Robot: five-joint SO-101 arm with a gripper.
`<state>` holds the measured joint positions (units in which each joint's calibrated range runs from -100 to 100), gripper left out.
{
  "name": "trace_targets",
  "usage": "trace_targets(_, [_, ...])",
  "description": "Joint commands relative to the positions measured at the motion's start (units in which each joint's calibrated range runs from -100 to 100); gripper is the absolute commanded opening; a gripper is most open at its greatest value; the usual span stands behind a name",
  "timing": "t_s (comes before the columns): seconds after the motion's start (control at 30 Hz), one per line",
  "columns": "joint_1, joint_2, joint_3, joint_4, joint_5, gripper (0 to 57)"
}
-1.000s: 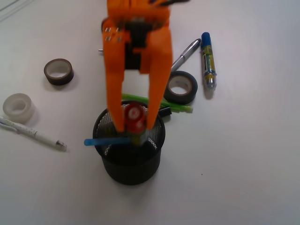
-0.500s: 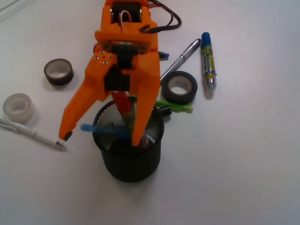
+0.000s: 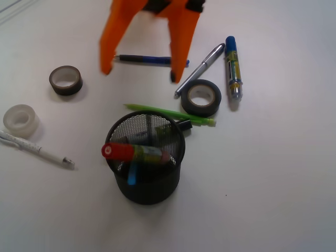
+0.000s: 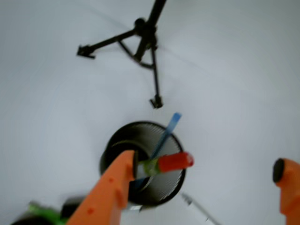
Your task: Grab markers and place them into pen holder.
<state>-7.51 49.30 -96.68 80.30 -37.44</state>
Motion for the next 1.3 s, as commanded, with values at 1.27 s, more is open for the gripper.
trace_targets(1.27, [-28.56,18.74,7.36,19.44,-37.17,28.2])
